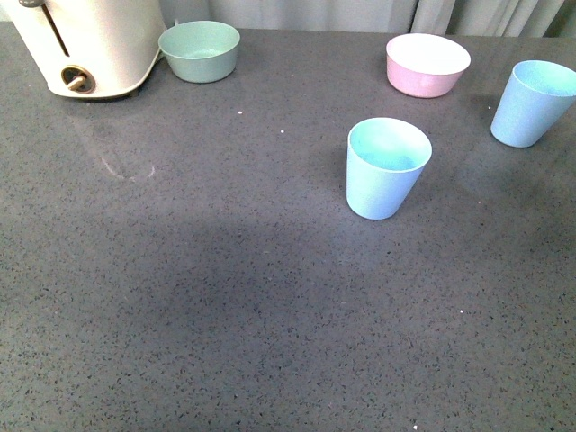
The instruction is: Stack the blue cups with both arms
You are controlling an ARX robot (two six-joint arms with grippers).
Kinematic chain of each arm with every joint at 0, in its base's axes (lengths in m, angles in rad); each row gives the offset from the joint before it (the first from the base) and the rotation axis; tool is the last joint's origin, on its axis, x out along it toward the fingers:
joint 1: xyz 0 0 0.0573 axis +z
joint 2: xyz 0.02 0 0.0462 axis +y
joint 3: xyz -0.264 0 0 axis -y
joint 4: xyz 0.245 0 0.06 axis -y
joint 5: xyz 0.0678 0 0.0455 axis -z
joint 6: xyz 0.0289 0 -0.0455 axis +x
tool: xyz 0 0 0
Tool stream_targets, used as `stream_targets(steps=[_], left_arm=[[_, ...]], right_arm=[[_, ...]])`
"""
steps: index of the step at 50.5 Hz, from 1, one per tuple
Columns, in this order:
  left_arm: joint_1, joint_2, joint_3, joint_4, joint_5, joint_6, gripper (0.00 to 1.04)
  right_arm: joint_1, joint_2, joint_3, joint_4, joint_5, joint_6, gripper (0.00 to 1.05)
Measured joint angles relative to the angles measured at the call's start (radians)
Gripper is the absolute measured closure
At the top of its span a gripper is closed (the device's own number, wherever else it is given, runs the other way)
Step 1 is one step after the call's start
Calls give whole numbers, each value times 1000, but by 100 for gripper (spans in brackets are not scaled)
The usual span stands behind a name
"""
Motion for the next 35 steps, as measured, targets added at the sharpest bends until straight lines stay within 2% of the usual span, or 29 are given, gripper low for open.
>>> stream_targets(steps=[7,21,35], left_arm=[[0,0,0,0,0,0,9],[0,0,0,0,0,0,9],[0,0,0,0,0,0,9]], right_arm=[[64,223,225,-125,37,-127,9],[176,469,559,-281,48,-194,9],[195,622,681,-345,81,-204,9]])
